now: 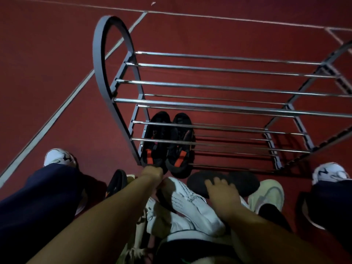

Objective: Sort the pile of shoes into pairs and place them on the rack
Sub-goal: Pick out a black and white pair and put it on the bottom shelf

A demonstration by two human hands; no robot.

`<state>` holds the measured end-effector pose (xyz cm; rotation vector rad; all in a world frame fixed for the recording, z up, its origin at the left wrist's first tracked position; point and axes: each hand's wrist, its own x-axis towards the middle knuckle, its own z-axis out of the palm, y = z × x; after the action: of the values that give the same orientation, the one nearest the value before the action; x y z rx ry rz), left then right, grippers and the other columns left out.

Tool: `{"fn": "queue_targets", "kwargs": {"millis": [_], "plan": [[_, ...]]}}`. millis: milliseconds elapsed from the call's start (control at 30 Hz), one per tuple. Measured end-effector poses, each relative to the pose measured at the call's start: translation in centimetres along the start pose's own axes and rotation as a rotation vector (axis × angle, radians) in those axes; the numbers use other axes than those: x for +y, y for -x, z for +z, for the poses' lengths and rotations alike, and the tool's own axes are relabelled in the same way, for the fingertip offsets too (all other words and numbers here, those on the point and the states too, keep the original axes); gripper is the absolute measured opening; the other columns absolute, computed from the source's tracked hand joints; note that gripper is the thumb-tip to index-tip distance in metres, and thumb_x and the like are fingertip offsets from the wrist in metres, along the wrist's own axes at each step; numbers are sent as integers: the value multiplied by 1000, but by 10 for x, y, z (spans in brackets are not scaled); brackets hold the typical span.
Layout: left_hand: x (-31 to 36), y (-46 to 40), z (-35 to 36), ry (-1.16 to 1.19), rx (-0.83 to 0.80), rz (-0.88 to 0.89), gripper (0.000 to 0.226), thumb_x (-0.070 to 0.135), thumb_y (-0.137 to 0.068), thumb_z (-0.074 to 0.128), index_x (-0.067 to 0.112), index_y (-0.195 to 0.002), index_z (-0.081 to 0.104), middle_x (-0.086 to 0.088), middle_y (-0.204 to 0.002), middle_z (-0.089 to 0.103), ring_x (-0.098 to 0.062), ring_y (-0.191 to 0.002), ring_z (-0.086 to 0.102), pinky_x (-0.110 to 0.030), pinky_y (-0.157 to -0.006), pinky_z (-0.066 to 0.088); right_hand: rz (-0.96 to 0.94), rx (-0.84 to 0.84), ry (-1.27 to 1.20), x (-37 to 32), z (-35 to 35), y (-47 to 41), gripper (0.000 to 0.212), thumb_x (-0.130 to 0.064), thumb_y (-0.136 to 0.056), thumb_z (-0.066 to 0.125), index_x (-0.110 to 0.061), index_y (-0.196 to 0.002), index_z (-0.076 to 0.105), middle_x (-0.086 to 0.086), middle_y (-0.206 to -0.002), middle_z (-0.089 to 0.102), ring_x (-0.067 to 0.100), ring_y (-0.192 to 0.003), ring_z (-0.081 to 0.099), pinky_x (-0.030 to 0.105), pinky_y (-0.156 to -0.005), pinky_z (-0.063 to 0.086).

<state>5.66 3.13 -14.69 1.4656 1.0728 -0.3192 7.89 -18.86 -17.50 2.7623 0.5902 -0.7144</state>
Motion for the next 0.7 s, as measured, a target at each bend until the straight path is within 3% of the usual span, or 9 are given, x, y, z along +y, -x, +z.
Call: {"fn": "queue_targets", "kwargs": {"millis": [67, 133, 233, 333, 400, 467, 533, 600, 700], "plan": [[5, 20, 3, -88, -54, 48, 29, 6, -96, 48, 18, -69, 48, -3, -76, 55, -16, -65, 55, -39, -86, 54, -8, 151, -7, 1, 21, 12, 36, -15, -79, 67, -15, -113, 58, 10, -109, 60, 31, -96, 60, 44, -77, 48], [1, 37, 3, -121, -72, 116, 31, 5, -96, 49, 18, -68, 49, -4, -75, 55, -21, -70, 55, -40, -85, 55, -1, 260, -54, 3, 27, 18, 38, -12, -64, 79, -14, -100, 65, 10, -94, 64, 32, -82, 62, 42, -64, 49], [-23, 55, 3, -156, -57, 134, 27, 3, -96, 51, 9, -70, 52, -11, -76, 55, -30, -84, 63, -41, -77, 55, 33, 244, -99, 3, 27, 10, 50, -12, -90, 51, -19, -138, 42, 9, -128, 51, 32, -114, 50, 44, -88, 41], [-54, 75, 7, -47, -73, 143, 12, 5, -97, 52, 1, -101, 63, -17, -90, 66, -36, -92, 66, -40, -73, 56, 47, 205, -16, -1, 24, 2, 64, -18, -97, 42, -20, -154, 16, 13, -141, 39, 33, -124, 43, 44, -99, 35], [-70, 83, 11, -40, -101, 138, 14, 3, -95, 50, 6, -99, 63, -21, -93, 67, -35, -86, 65, -39, -73, 58, 37, 180, 21, -5, 21, -2, 61, -17, -95, 45, -18, -152, 23, 15, -138, 41, 32, -122, 45, 44, -99, 36], [-76, 91, 12, 7, -120, 128, 14, 1, -96, 49, 5, -98, 61, -18, -79, 64, -32, -80, 62, -30, -62, 52, 23, 234, 77, -4, 13, -4, 50, -14, -93, 47, -14, -142, 40, 13, -132, 46, 32, -119, 46, 43, -97, 38], [-76, 94, 10, 31, -142, 127, 13, 2, -96, 49, 5, -99, 61, -20, -78, 63, -32, -79, 61, -33, -65, 50, -18, 259, 111, 2, -2, -1, 42, -13, -90, 49, -13, -132, 48, 11, -130, 48, 31, -119, 44, 42, -95, 40], [-74, 90, 4, -38, -132, 150, 14, 4, -96, 50, 5, -102, 61, -19, -84, 64, -30, -80, 62, -37, -72, 51, -83, 245, 125, 8, -18, 8, 42, -13, -88, 54, -14, -129, 48, 9, -129, 48, 30, -119, 44, 40, -88, 43], [-58, 89, -5, -139, -106, 193, 22, 4, -96, 49, 2, -116, 58, -12, -83, 60, -27, -71, 58, -35, -66, 48, -167, 242, 120, 11, -57, 31, 41, -11, -87, 56, -13, -127, 44, 7, -129, 48, 29, -118, 42, 40, -80, 46]]}}
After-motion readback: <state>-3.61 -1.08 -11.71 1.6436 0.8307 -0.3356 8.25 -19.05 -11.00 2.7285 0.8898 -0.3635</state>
